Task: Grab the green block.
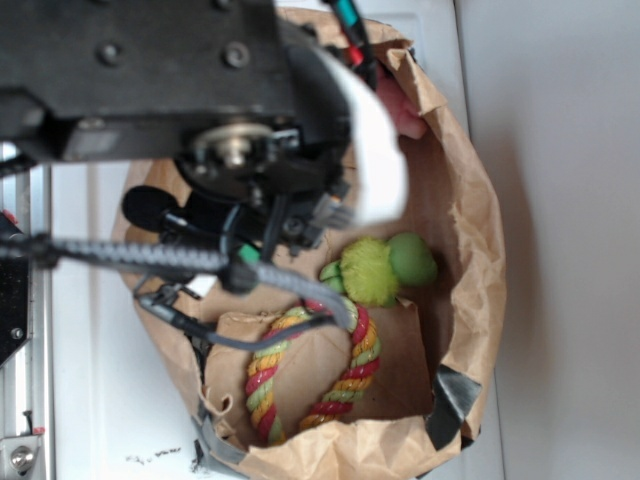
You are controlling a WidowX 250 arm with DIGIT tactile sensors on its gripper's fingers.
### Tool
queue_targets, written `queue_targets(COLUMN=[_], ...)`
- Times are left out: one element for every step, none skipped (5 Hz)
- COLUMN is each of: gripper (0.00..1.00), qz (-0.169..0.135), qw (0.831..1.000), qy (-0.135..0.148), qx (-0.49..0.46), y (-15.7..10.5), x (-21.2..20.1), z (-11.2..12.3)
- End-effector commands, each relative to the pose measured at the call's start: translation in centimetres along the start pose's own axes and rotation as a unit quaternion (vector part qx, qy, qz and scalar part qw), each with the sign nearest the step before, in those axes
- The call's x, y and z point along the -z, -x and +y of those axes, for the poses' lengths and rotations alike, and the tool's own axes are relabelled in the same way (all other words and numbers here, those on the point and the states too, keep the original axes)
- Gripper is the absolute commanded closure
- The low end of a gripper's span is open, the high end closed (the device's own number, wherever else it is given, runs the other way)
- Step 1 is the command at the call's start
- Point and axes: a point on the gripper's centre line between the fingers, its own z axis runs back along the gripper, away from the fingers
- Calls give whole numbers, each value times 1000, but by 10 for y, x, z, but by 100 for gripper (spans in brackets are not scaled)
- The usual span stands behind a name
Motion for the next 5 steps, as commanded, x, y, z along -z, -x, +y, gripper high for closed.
queue_targets(gripper=[0,0,0,0,0], qz=[-12,5,18,19,18], qw=[999,999,998,997,996], qy=[11,33,37,36,37], qx=[29,30,38,60,79], y=[-5,-6,-2,1,4], x=[25,44,56,61,60], z=[-2,2,-19,-31,-46])
